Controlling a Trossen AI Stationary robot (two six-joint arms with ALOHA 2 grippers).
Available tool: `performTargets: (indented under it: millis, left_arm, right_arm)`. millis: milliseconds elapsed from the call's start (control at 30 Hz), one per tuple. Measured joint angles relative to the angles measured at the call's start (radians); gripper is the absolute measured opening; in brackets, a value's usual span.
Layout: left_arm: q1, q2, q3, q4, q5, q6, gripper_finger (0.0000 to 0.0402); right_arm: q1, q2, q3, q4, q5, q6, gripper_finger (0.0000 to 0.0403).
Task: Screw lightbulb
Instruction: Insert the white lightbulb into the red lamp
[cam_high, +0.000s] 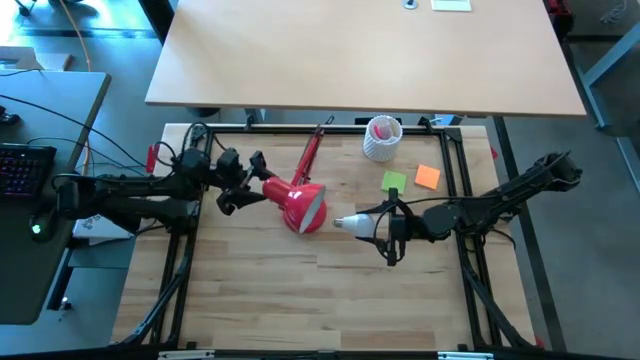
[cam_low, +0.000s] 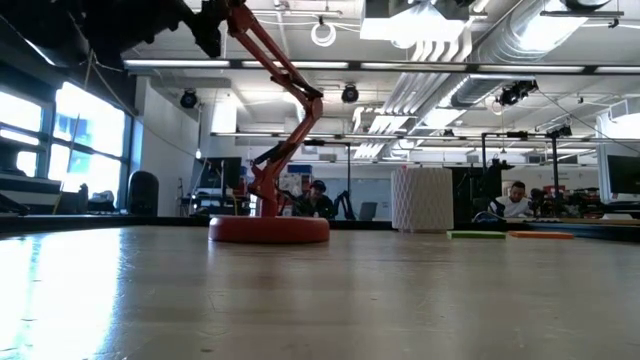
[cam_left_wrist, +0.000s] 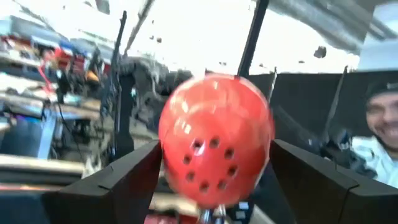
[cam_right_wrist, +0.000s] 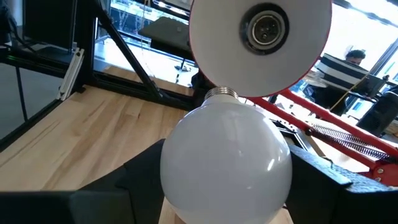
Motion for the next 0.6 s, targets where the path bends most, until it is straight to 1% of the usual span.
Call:
performTargets:
  millis: [133,433,600]
  left_arm:
    - [-0.002,0.001,0.036,0.014,-0.001,0.002,0.0294]
    - [-0.051,0.073,0.067,-0.061,-0.005,-0.036,0.0301]
    - [-0.074,0.13,0.067,-0.02,-0.005,-0.05,0.031]
  right_arm:
    - [0.0,0.0,0.0,-0.011,0.006,0.0,0.0252]
    - [0.0,0.0,0.0,-0.016,0.007,0.0,0.0252]
    - [0.0,0.0,0.0,-0.014,0.007,0.0,0.0252]
